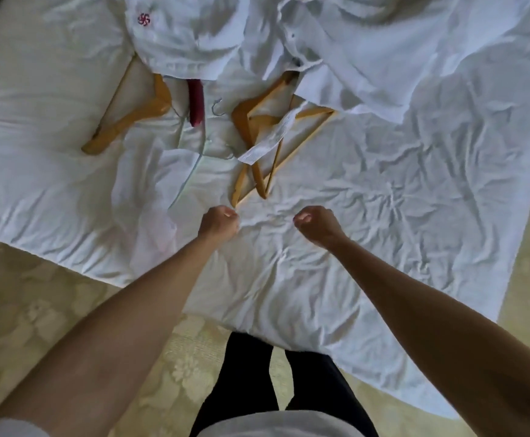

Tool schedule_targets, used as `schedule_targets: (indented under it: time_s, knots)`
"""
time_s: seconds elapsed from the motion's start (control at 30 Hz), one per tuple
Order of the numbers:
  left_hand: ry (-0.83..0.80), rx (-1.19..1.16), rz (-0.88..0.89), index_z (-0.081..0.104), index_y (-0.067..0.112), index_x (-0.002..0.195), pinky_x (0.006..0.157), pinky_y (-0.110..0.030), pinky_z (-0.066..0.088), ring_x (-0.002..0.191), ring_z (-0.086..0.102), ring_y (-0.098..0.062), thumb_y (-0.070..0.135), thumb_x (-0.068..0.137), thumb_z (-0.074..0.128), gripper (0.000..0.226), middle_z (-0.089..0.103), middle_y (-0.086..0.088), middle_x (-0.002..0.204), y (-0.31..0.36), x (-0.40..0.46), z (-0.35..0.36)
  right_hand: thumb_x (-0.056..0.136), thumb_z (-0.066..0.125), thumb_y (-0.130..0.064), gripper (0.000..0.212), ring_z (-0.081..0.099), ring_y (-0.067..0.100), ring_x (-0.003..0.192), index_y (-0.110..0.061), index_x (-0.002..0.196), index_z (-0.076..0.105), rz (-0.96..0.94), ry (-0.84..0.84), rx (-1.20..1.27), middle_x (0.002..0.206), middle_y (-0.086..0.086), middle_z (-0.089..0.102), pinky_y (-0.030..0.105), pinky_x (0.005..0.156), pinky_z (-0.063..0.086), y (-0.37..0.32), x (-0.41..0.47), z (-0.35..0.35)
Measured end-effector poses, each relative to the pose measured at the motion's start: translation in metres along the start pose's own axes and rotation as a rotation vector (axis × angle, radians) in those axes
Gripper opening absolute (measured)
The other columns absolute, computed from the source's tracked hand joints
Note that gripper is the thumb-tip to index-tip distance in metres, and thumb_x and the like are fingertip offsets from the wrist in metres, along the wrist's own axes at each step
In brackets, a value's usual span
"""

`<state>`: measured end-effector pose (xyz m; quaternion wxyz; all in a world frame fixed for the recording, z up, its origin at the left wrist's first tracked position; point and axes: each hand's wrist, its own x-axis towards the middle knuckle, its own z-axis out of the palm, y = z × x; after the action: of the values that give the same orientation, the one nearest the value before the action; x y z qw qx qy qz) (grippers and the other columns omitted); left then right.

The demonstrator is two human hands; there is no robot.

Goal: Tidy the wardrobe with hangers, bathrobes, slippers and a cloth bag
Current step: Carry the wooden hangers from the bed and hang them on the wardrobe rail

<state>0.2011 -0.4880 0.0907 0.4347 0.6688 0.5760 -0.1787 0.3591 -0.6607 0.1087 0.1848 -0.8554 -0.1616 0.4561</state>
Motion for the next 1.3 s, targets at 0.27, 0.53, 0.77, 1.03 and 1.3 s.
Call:
schedule_targets:
  time_s: [0.27, 0.53, 0.77, 1.03, 1.3]
  knots:
    - [0.205, 0.019, 0.006, 0.065, 0.01, 0.125, 0.095, -0.038, 0.053, 0.117, 0.063, -0.032, 0.027, 0.09, 0.06, 0.038, 0.067, -0.012, 0.126, 0.028, 0.127, 0.033, 0.091, 0.063, -0.032, 0.028, 0.063, 0.028, 0.107, -0.013, 0.111, 0.066, -0.241, 0.21, -0.076, 0.113, 0.008, 0.069, 0.041, 0.09, 0.054, -0.07, 0.143, 0.057]
    - [0.381, 0.326, 0.312, 0.062, 0.023, 0.109, 0.079, -0.036, 0.05, 0.099, 0.068, -0.028, 0.045, 0.095, 0.057, 0.027, 0.072, -0.002, 0.101, 0.014, 0.192, 0.076, 0.084, 0.055, -0.049, 0.036, 0.065, 0.029, 0.083, -0.017, 0.095, 0.067, -0.284, 0.436, -0.264, 0.082, 0.007, 0.071, 0.037, 0.082, 0.043, -0.068, 0.215, 0.086]
    - [0.369, 0.3, 0.218, 0.063, 0.017, 0.09, 0.074, -0.038, 0.047, 0.093, 0.067, -0.036, 0.046, 0.093, 0.057, 0.03, 0.072, -0.009, 0.091, -0.013, 0.153, 0.088, 0.084, 0.064, -0.032, 0.02, 0.065, 0.039, 0.069, -0.014, 0.085, 0.056, -0.104, 0.453, -0.227, 0.07, 0.012, 0.068, 0.036, 0.065, 0.043, 0.021, 0.171, 0.068]
    - [0.003, -0.482, 0.009, 0.071, 0.003, 0.101, 0.052, -0.026, 0.052, 0.055, 0.064, -0.014, 0.032, 0.092, 0.067, 0.03, 0.065, -0.003, 0.064, 0.037, 0.151, 0.076, 0.088, 0.059, -0.029, 0.016, 0.056, 0.023, 0.057, -0.02, 0.101, 0.058, -0.251, 0.444, -0.3, 0.064, -0.006, 0.054, 0.029, 0.061, 0.04, 0.006, 0.144, 0.058]
    - [0.041, -0.781, 0.082, 0.068, 0.003, 0.075, 0.049, -0.024, 0.05, 0.047, 0.059, -0.013, 0.031, 0.094, 0.07, 0.033, 0.064, -0.005, 0.055, 0.059, -0.007, 0.033, 0.082, 0.065, -0.023, 0.011, 0.058, 0.017, 0.051, -0.021, 0.091, 0.059, -0.345, 0.316, 0.028, 0.062, 0.0, 0.062, 0.031, 0.049, 0.048, -0.036, 0.022, -0.01]
